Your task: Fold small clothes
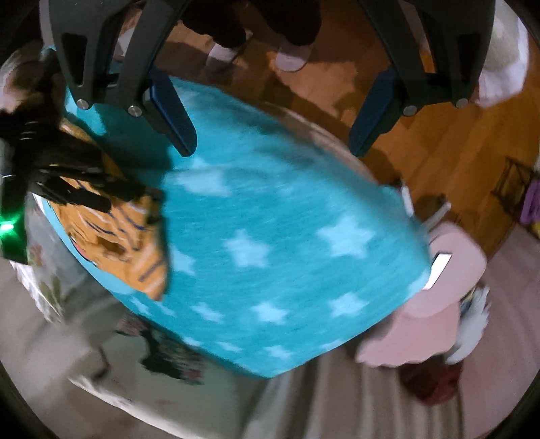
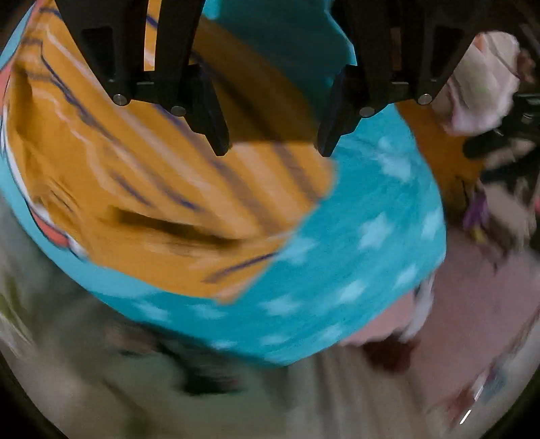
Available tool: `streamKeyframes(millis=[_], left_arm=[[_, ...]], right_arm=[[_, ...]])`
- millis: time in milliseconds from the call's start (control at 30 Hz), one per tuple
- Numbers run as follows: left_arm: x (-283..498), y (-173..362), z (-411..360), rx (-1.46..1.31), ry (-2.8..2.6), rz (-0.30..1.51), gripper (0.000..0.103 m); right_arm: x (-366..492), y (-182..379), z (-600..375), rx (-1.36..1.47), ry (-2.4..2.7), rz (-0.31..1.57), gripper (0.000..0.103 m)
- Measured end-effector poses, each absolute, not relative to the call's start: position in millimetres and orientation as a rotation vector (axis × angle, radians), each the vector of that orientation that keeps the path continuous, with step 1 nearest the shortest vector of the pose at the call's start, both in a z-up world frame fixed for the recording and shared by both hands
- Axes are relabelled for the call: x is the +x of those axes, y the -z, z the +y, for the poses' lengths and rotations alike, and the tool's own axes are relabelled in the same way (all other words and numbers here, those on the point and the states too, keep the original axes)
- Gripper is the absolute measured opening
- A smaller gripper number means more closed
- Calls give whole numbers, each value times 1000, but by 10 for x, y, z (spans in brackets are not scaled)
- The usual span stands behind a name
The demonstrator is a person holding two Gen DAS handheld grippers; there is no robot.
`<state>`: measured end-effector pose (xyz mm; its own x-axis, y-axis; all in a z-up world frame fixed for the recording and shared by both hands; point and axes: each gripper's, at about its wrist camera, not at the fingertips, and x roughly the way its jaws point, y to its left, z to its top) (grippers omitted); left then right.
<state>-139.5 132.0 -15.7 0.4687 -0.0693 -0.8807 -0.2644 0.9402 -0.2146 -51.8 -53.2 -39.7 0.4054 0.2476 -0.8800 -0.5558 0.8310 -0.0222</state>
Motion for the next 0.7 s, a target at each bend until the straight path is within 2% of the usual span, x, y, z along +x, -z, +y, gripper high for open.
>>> streamKeyframes(millis=[67,100,133,167,200,233,267,333,367,467,500,533,667,700], left_arm=[[-1478,209,1443,-370,-143,1087,91],[-1521,233,1501,-384,-152,1089,91],[-1556,249,1554,-397,-158,1088,91],[-1588,262,1602,-410,-164,1085,91],[-1605,274,1635,-419,-167,1083,91],[-1623,287,1674,-432,-171,1081,91],[-1639,298,1713,-447,-174,1079,91],[-1647,321,1774,-476,-175,1077,91],[-1635,330,1793,-489,-172,1075,91],[-1580,313,1769,-486,-153,1068,91],[-1552,296,1740,-475,-141,1063,91],[-1528,290,1709,-470,-132,1062,91],[-1372,268,1473,-427,-56,1073,91],[-1346,262,1421,-413,-42,1075,91]], right_arm=[[-420,618,-243,-501,-455,1004,67],[-352,723,-171,-539,-427,1010,53],[-287,742,-222,-505,-415,1027,44],[-179,678,-316,-393,-429,1073,39],[-65,595,-429,-260,-455,1132,26],[101,501,-709,-7,-511,1214,20],[205,475,-945,209,-544,1253,19],[359,538,-1502,624,-606,1286,19],[381,601,-1631,707,-626,1304,20],[275,581,-1769,585,-510,1315,35],[185,501,-1768,519,-485,1283,50],[113,433,-1774,499,-482,1258,61],[-52,208,-1770,361,-420,1172,61],[-64,170,-1733,323,-414,1168,55]])
